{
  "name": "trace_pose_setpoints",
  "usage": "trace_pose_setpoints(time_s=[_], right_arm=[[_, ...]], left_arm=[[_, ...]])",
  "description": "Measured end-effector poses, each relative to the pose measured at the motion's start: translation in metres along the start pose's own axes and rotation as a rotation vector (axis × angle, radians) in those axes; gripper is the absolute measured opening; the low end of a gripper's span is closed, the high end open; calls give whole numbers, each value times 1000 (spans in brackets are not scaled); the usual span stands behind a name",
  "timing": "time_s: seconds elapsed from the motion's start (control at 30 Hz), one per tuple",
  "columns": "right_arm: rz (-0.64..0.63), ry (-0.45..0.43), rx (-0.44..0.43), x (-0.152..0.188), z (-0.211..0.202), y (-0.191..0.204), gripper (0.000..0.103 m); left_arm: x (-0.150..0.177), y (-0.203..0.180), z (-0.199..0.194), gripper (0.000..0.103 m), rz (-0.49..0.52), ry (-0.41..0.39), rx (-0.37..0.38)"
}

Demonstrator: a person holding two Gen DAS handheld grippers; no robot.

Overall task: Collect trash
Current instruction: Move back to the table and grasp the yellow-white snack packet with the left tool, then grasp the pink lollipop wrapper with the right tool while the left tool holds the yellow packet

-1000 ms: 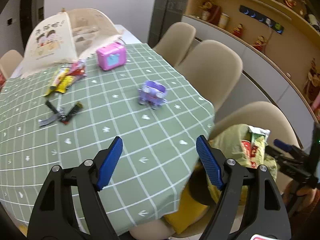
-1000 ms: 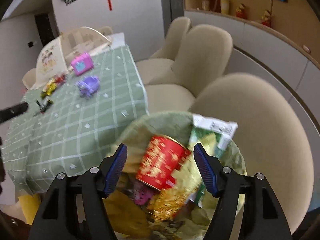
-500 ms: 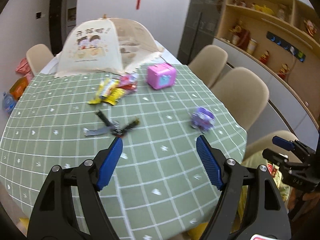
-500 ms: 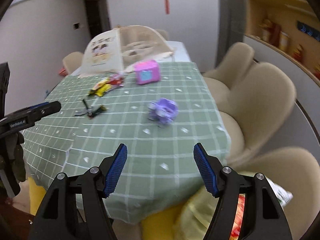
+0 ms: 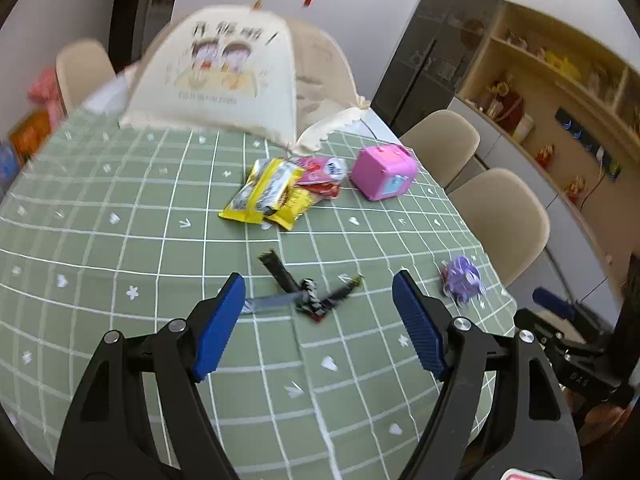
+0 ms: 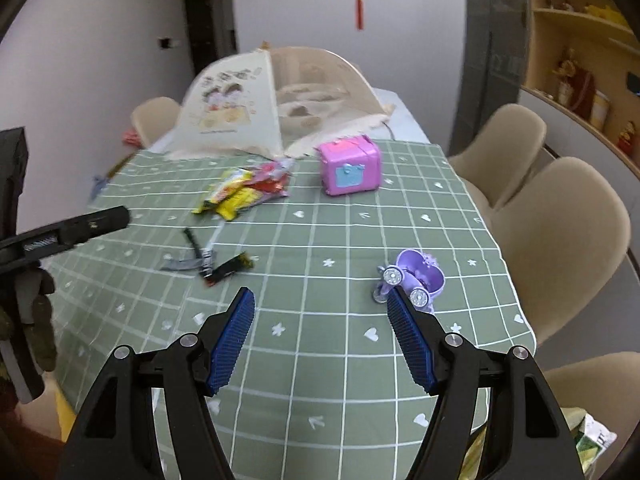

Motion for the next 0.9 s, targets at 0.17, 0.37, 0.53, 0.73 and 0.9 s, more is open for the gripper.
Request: trace_pose_setpoints(time_s=[0.17, 0.37, 0.53, 0.73, 0.9], right_arm=[[-1, 19, 49, -6, 20, 12, 65], [21, 97, 102, -7, 53, 22, 65], [-4, 146, -5, -6, 67, 29, 65], [-52, 175, -48, -22, 88, 34, 65], [-165, 128, -79, -63, 117, 52, 65]], left_arm=[[-30, 46, 40, 72, 9, 19, 12], [-71, 60, 107, 72, 90, 88, 77], [-91, 66, 169, 72, 29, 149, 35], [-91, 66, 196, 35, 1, 236, 38], [-84, 79, 158, 31, -44, 216, 70]])
Point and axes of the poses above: each gripper's, at about its wrist camera, not at the fingertips, and z roughly the way its jaws point, y to its left, x to its underside, the point moved 1 cm from there along z, roughly the way its jaws point, and after that the axes turned 3 degrees about -x, right-handed, at the moved point
